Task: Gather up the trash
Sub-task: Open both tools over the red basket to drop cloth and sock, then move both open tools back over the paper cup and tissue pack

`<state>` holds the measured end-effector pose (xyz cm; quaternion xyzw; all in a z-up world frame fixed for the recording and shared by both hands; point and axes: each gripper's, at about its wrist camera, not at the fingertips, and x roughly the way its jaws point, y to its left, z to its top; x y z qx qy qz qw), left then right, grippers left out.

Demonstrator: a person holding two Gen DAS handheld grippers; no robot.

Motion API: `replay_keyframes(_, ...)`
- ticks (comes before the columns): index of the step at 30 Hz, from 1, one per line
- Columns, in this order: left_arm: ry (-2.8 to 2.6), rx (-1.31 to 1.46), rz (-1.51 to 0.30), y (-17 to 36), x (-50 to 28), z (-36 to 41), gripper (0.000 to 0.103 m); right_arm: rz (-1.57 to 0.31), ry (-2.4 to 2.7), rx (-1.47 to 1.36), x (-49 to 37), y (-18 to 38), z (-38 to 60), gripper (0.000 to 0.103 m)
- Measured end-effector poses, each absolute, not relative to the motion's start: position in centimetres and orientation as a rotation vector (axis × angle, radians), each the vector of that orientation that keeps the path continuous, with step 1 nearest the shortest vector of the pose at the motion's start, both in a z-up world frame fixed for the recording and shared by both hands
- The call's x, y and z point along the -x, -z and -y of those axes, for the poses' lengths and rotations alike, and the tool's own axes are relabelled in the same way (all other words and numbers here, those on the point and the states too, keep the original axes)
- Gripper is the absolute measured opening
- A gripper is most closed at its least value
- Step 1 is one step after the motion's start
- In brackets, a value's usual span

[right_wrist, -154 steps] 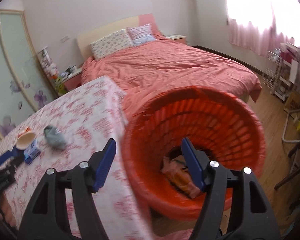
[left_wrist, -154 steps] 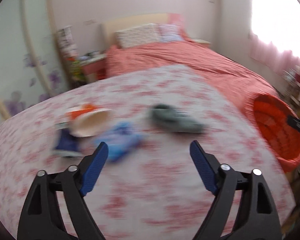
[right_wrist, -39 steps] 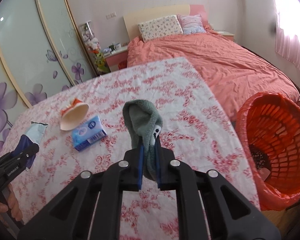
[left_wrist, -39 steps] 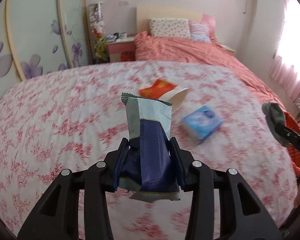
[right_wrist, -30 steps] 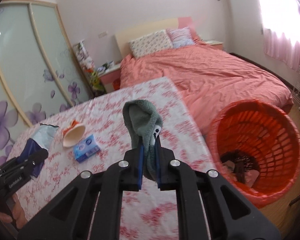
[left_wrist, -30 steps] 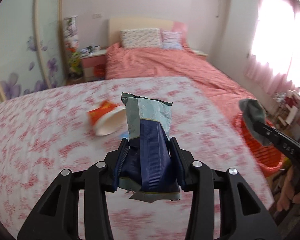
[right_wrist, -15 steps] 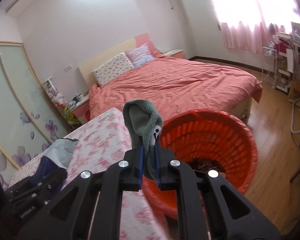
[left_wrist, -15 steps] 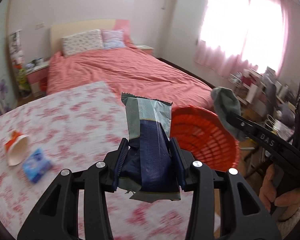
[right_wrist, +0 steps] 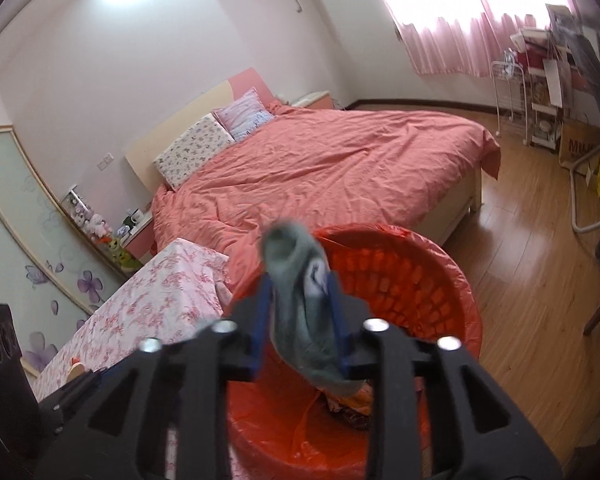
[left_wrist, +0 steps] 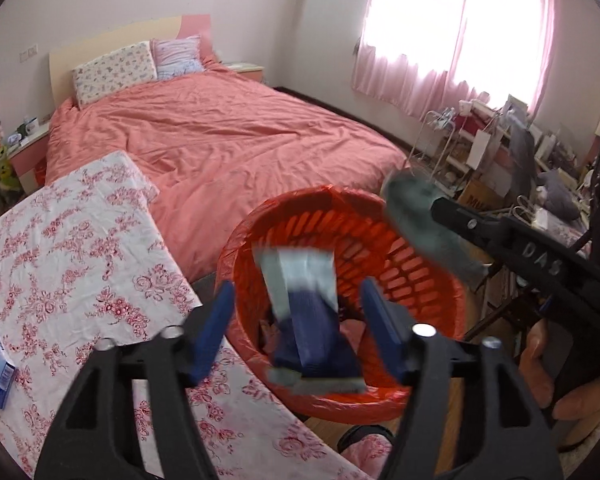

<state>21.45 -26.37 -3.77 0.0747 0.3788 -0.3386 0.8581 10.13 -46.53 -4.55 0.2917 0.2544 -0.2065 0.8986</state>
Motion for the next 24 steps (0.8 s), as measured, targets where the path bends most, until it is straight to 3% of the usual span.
replay_keyframes(5, 0.642, -0.181, -0.811, 4.5, -21.6, 24.9, 0.068, -0.545, 0.466, -0.58, -9.9, 5.9, 46.4, 0.057)
replay_keyframes(8, 0.574, -0.205, -0.789, 4.3, -21.3, 23.0, 0.073, -0.563, 0.475, -0.532, -10.0, 6.3, 45.3, 0.063)
replay_keyframes(24, 0.033, -0.108, -0.727, 3.4, -24.5, 1.3, 0.076, -0.685, 0.268, -0.369, -14.3, 7.0, 31.6, 0.071)
